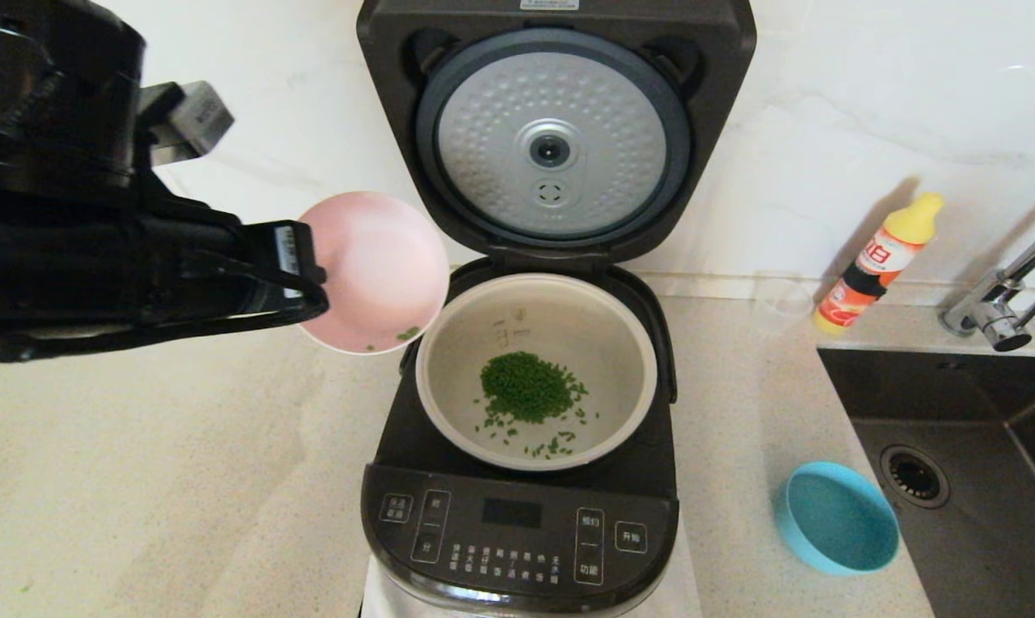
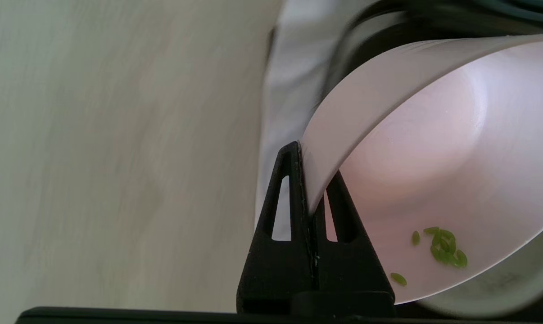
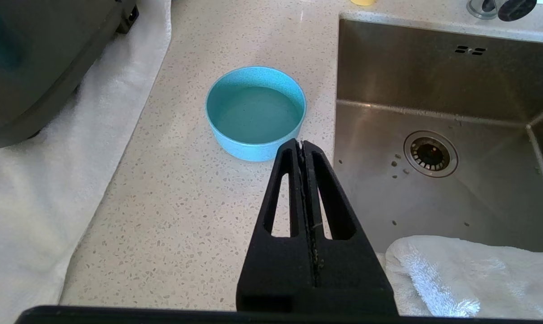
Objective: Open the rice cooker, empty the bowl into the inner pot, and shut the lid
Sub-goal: Place the bowl on the table
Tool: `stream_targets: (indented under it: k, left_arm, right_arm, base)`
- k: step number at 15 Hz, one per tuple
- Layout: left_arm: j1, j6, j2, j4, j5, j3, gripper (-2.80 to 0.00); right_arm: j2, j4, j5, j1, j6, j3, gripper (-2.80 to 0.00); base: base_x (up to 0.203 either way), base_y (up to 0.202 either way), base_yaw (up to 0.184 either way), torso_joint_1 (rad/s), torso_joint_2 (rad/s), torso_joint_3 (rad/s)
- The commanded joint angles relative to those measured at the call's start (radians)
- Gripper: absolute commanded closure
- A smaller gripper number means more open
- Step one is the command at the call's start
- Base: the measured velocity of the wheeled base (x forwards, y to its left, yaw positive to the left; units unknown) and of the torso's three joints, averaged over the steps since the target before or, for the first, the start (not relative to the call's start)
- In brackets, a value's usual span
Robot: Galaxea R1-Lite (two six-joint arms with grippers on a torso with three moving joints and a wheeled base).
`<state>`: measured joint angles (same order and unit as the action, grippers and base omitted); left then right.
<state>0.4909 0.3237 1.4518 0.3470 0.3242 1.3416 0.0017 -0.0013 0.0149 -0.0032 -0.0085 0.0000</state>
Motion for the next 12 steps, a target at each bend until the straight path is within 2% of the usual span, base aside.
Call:
stream_targets:
  k: [1, 4, 7, 10, 12]
  left_arm:
    - [-0.109, 0.099, -0.063, 0.179, -0.029, 0.053, 0.00]
    - [-0.285, 0.180, -0.109, 0.273, -0.040, 0.009, 0.00]
    - [-0.472, 0.219, -0.110, 0.276, -0.048, -0.142, 0.00]
    - [-0.628, 0.236, -0.005, 0.164, -0.151, -0.278, 0.00]
    - [-0.712, 0.239, 0.105, 0.076, -0.218, -0.313, 0.00]
  right_arm:
    - [0.000, 0.000, 0.000, 0.000, -0.001, 0.002, 0.00]
    - [0.000, 0.000, 0.000, 0.000, -0.001, 0.002, 0.00]
    - [0.000, 0.000, 0.000, 0.000, -0.001, 0.002, 0.00]
    - [0.000, 0.000, 0.000, 0.000, -0.001, 0.002, 0.00]
    - [0.000, 0.000, 0.000, 0.000, -0.001, 0.002, 0.00]
  base:
    - [0.000, 0.000, 0.000, 0.000, 0.00, 0.000]
    - [0.000, 0.000, 0.000, 0.000, 0.00, 0.000]
    - [0.000, 0.000, 0.000, 0.000, 0.00, 0.000]
    - [0.000, 0.000, 0.000, 0.000, 0.00, 0.000]
    - [0.000, 0.000, 0.000, 0.000, 0.00, 0.000]
